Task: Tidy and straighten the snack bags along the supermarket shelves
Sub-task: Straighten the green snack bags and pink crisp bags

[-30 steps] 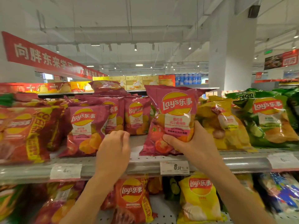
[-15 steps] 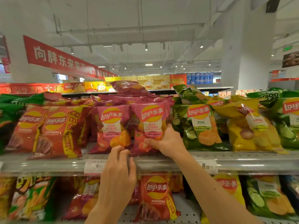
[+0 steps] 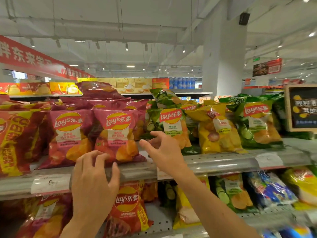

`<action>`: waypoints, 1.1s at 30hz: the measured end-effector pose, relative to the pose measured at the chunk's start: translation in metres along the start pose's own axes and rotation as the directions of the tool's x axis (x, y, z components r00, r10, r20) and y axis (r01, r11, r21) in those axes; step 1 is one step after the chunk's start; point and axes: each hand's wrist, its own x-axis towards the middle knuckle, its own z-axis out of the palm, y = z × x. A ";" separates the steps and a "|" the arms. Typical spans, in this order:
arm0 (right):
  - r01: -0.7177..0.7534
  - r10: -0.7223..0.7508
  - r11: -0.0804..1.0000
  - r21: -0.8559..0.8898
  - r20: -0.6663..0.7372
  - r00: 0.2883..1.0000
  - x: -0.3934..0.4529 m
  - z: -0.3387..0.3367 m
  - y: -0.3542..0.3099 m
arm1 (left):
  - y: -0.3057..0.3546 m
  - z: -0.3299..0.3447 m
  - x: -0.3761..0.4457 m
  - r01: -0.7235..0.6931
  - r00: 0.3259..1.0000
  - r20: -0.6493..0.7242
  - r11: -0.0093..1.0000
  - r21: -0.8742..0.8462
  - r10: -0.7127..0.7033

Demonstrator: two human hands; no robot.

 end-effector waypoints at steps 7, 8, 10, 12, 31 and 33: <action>0.014 0.017 0.993 0.114 -0.268 0.963 -0.011 -0.118 0.079 | 0.121 0.046 0.004 -0.083 0.986 0.109 0.940 -0.332 0.126; 0.003 0.029 0.994 0.106 -0.298 0.954 -0.012 -0.139 0.094 | 0.142 0.055 0.005 -0.074 0.984 0.125 0.923 -0.379 0.130; -0.008 0.043 0.995 0.098 -0.362 0.931 -0.013 -0.182 0.123 | 0.185 0.073 0.008 -0.032 0.982 0.149 0.881 -0.471 0.115; -0.033 0.059 0.997 0.069 -0.427 0.902 -0.012 -0.223 0.153 | 0.226 0.092 0.014 0.009 0.985 0.153 0.862 -0.507 0.080; -0.316 0.310 0.948 0.031 0.127 0.942 0.067 -0.313 0.271 | 0.280 0.167 0.065 0.650 0.705 0.600 0.682 -0.334 -0.378; -0.291 0.283 0.955 0.056 0.120 0.952 0.065 -0.314 0.268 | 0.282 0.166 0.063 0.644 0.723 0.589 0.661 -0.385 -0.362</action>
